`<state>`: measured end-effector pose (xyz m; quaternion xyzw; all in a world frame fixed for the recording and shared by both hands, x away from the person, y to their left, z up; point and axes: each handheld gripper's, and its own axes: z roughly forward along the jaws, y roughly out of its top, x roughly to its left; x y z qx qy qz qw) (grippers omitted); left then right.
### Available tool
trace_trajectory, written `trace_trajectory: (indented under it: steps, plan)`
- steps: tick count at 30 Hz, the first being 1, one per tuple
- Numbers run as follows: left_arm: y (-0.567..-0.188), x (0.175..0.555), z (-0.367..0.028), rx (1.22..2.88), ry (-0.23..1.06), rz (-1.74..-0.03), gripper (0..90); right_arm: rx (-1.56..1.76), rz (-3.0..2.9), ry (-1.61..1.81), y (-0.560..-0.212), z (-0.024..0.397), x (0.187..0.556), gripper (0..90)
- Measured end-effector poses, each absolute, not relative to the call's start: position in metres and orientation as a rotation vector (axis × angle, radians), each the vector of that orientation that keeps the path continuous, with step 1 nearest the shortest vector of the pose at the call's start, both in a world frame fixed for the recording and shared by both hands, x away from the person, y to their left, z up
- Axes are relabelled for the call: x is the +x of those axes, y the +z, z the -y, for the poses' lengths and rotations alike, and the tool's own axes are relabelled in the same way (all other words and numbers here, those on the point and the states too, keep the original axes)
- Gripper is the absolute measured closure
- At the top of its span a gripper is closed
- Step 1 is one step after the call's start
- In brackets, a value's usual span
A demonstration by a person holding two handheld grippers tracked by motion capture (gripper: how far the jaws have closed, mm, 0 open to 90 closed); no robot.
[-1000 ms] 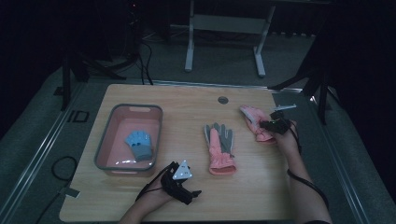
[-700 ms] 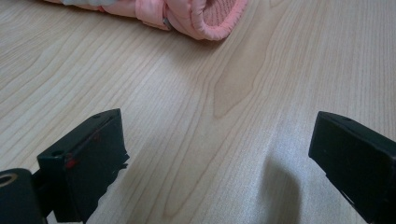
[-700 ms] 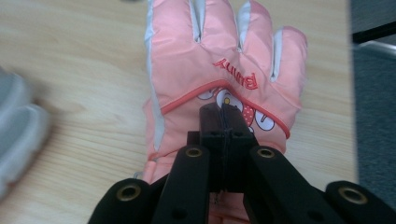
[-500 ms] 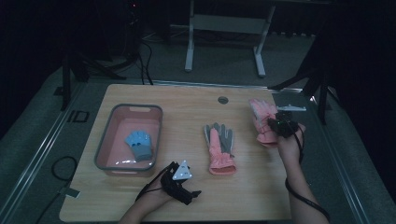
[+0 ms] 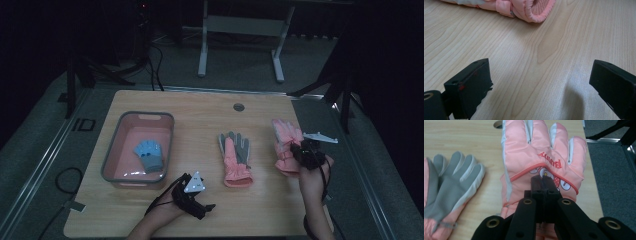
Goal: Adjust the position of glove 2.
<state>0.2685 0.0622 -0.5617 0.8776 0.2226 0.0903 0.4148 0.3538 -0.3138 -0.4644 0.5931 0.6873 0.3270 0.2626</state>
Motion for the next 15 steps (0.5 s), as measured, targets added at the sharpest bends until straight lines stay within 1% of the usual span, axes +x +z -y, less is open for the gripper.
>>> trace_trajectory:
  steps: [9, 15]
  plan:
    - [-0.561, 0.268, -0.062, 2.206, 0.231, -0.556, 4.0, 1.633, -1.85, 0.853, -0.483, 0.305, 0.335, 89.5]
    - [-0.561, 0.268, -0.062, 2.207, 0.232, -0.552, 4.0, 1.673, -1.851, 0.801, -0.503, 0.305, 0.338, 89.3]
